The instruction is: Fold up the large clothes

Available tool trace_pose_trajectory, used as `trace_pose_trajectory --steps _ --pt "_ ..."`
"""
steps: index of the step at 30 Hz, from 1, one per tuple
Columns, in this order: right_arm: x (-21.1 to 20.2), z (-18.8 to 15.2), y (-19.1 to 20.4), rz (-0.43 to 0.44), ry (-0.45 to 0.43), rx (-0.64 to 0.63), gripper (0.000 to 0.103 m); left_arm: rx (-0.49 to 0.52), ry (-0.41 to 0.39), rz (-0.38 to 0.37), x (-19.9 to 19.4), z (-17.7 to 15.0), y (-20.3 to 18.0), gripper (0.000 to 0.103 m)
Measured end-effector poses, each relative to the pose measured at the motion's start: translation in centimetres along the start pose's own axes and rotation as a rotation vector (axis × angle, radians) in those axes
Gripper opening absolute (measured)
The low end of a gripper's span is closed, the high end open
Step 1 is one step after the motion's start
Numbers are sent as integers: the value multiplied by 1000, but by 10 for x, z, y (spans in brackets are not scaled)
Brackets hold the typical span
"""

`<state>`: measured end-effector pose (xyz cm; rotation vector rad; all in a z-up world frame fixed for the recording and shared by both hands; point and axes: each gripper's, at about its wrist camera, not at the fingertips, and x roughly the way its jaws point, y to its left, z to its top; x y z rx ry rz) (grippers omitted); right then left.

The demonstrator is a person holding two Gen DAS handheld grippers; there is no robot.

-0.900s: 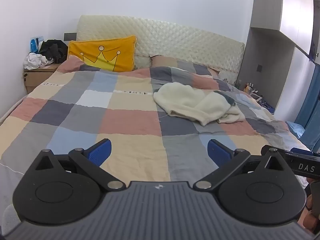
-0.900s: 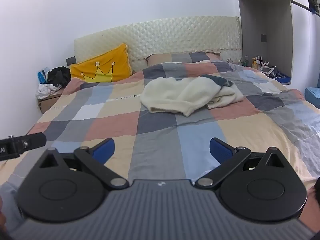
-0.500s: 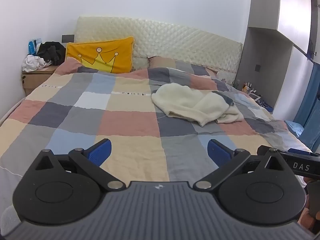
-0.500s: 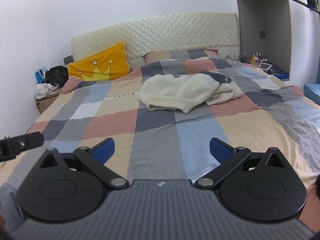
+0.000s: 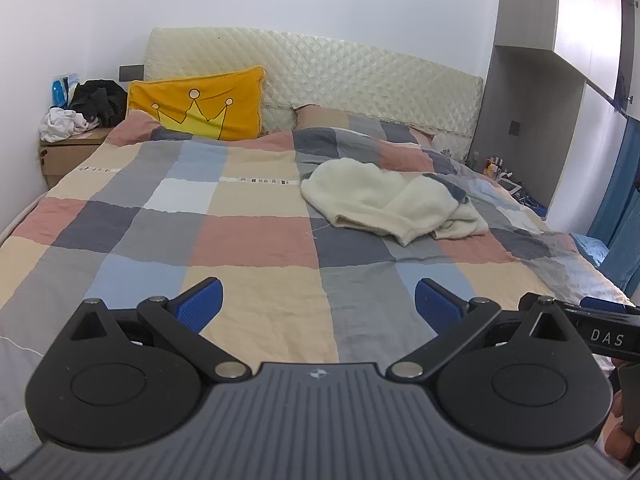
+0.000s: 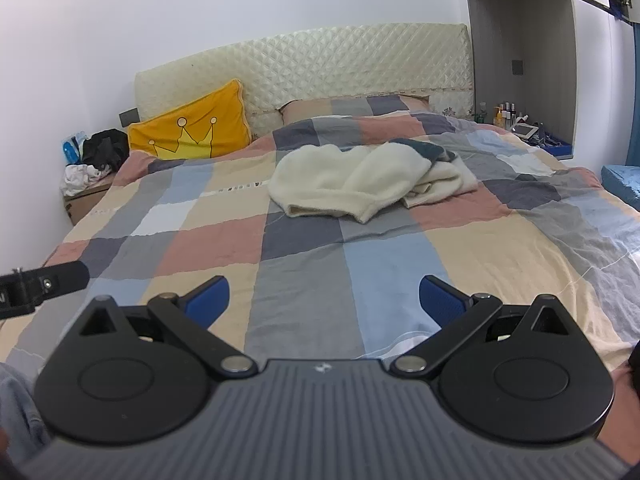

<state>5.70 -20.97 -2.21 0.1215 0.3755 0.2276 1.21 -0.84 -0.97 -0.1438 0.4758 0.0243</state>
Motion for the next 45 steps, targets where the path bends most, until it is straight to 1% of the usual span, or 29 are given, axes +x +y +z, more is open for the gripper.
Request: trace_pose_trajectory --steps 17,20,23,27,45 --pt "4 -3 2 -1 15 -2 103 -7 8 -7 9 0 6 103" --pt "4 -3 2 -2 15 -3 103 -15 13 -20 10 0 8 103" --pt "4 -4 3 -4 16 -1 103 -13 16 -6 12 -1 9 103" --pt "5 -5 4 -6 12 3 103 -17 20 -17 12 -1 8 103" --pt "7 -8 -2 -22 29 10 103 -5 27 -8 14 -6 8 103"
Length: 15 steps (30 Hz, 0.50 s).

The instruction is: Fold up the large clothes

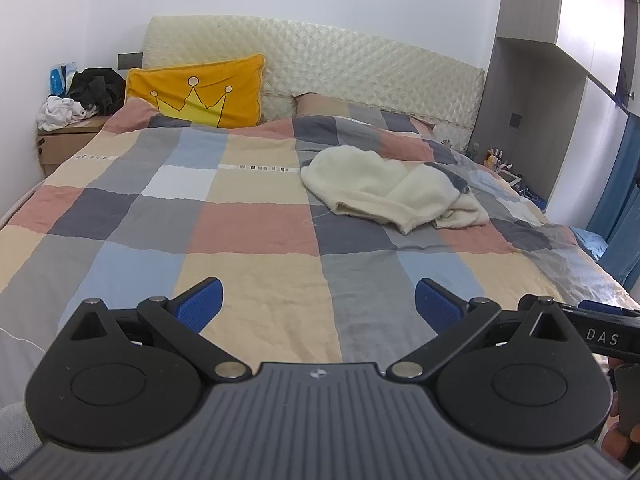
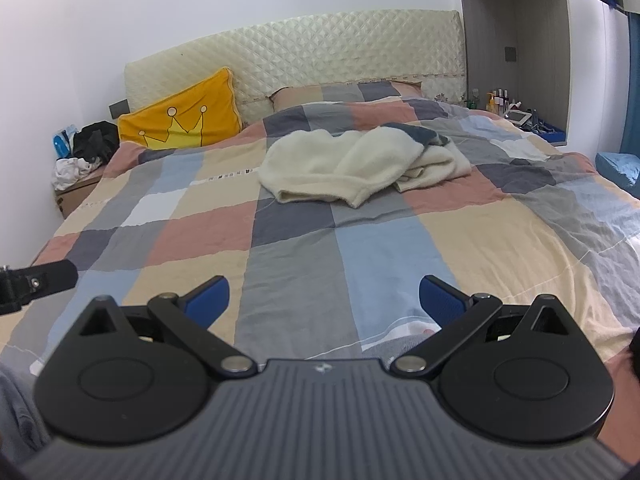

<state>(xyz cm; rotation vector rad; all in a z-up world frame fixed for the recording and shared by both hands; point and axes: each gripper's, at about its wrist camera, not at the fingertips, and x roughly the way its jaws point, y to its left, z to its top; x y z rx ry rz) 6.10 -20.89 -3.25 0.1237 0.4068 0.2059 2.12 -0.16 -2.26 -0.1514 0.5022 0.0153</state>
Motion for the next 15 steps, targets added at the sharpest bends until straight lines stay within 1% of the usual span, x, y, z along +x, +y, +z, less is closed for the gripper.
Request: trace_pose_trajectory --steps 8,15 --pt "3 0 0 1 9 5 103 -1 6 2 2 -4 0 103" --pt "9 -5 -2 6 19 15 103 0 23 -3 16 -5 0 103"
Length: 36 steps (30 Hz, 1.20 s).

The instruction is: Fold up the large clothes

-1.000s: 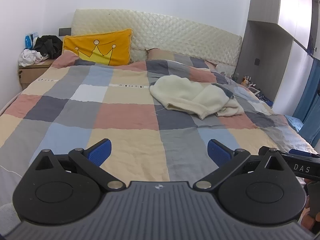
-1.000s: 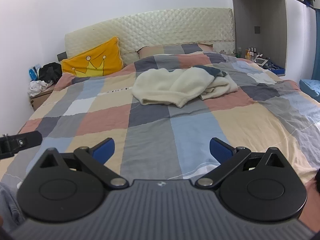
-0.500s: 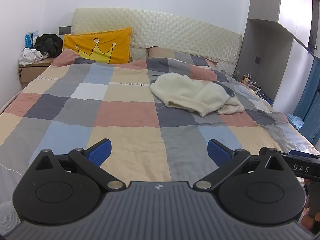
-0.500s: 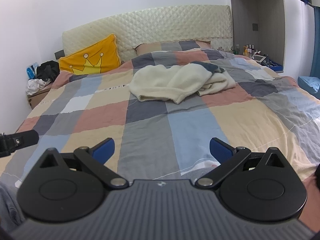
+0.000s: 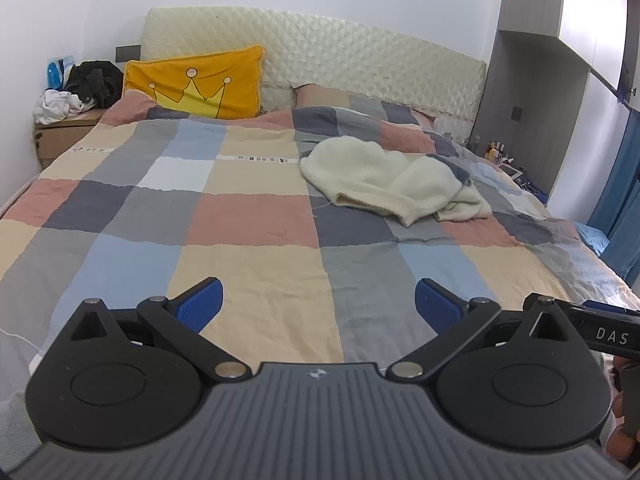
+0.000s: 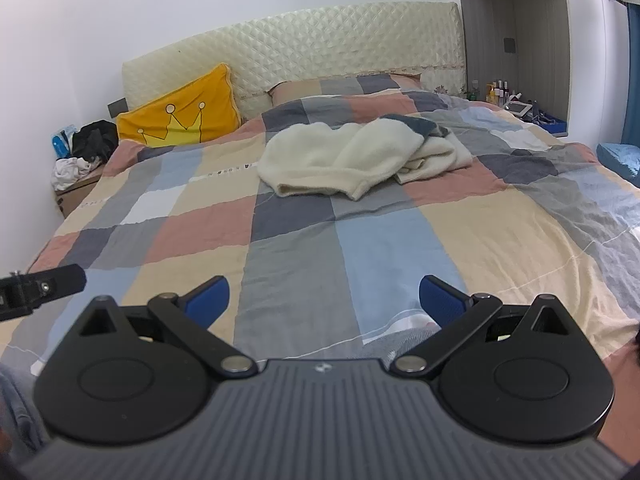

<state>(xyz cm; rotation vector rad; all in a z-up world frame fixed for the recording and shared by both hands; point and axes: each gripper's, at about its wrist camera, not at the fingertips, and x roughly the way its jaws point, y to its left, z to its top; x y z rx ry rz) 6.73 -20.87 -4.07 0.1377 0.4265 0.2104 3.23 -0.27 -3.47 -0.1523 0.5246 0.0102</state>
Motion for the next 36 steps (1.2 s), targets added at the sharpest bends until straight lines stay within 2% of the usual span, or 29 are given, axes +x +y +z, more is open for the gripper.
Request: trace_pose_trajectory --steps 17,29,36 --pt "33 4 -8 5 47 13 103 47 21 -16 58 7 -8 103" --pt "65 22 -14 24 77 46 103 114 28 11 109 37 -12 103" --pt "96 49 -23 43 84 71 103 145 61 -5 160 63 -17 103"
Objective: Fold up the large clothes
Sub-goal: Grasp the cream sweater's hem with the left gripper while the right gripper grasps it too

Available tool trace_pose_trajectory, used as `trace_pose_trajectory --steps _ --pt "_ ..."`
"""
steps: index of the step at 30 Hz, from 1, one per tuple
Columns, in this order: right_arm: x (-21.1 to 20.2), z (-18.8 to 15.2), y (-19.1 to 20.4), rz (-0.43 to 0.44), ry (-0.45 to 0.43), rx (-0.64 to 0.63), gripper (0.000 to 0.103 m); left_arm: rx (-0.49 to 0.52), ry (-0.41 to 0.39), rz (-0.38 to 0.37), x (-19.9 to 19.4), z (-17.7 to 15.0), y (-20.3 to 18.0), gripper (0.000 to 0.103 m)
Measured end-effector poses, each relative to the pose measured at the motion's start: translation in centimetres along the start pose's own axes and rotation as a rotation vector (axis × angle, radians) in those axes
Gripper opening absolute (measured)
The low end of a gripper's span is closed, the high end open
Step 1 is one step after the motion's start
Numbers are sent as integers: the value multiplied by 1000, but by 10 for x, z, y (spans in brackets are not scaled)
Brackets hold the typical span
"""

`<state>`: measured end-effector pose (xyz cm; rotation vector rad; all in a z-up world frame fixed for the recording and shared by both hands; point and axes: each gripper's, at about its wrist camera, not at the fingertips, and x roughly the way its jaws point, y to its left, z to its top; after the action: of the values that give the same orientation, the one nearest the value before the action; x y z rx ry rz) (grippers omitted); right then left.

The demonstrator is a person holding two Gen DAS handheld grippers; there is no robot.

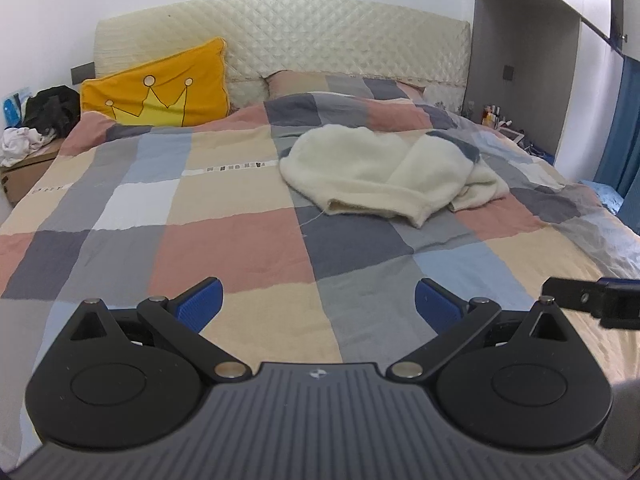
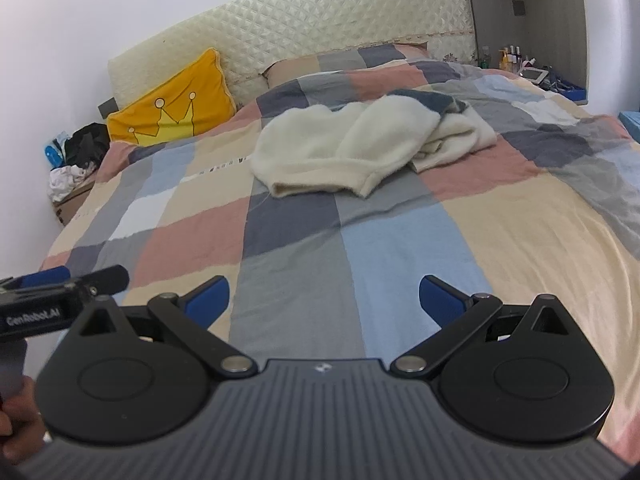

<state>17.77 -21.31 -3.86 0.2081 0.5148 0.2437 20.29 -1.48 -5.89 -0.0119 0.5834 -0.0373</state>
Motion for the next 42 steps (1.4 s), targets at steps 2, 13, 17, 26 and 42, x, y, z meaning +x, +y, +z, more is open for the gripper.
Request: trace_pose_trajectory --steps 2,13,17,26,42 --pt "12 11 -4 3 4 -1 103 -8 9 32 20 10 3 103" --pt "113 53 -21 6 70 -53 103 -31 80 78 151 42 27 103" --pt "157 60 -23 18 80 -101 103 -12 110 90 211 47 34 103" --pt "253 65 -27 13 91 -154 103 69 115 45 326 50 33 103" --pt "328 63 -29 -53 -19 -225 103 110 40 -6 429 61 9 103"
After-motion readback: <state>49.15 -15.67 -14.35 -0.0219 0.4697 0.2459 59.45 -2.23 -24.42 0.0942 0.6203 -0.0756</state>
